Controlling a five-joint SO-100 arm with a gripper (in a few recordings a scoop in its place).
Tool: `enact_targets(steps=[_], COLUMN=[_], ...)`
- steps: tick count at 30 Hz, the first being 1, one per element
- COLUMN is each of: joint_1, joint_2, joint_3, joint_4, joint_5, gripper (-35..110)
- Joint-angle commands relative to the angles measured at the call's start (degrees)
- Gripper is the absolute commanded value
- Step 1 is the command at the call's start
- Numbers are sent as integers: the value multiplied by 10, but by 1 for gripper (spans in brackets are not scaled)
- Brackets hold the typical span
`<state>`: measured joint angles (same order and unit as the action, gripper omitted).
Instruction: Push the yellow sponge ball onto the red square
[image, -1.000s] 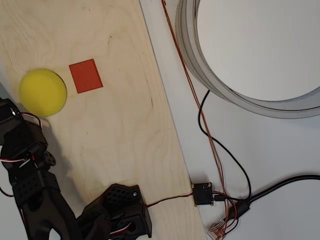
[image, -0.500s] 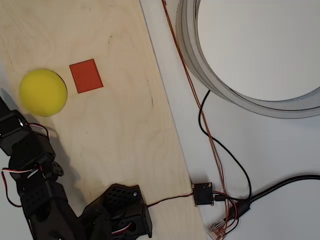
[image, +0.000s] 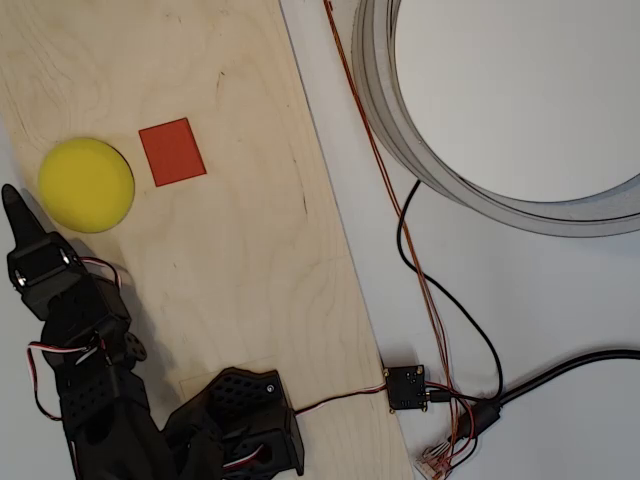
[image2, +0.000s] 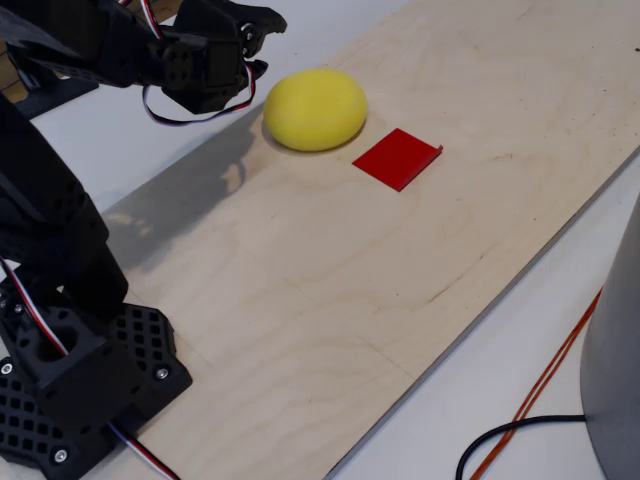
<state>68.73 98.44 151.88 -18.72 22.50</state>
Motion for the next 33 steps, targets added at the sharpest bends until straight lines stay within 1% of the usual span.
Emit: enact_targets(steps=[1, 18, 33], joint_1=[6, 35, 91], joint_2=[15, -43, -65], joint_3=[6, -6, -19], joint_4=[-18, -53, -55], joint_5=[-2, -11, -61], gripper=[17, 17, 16])
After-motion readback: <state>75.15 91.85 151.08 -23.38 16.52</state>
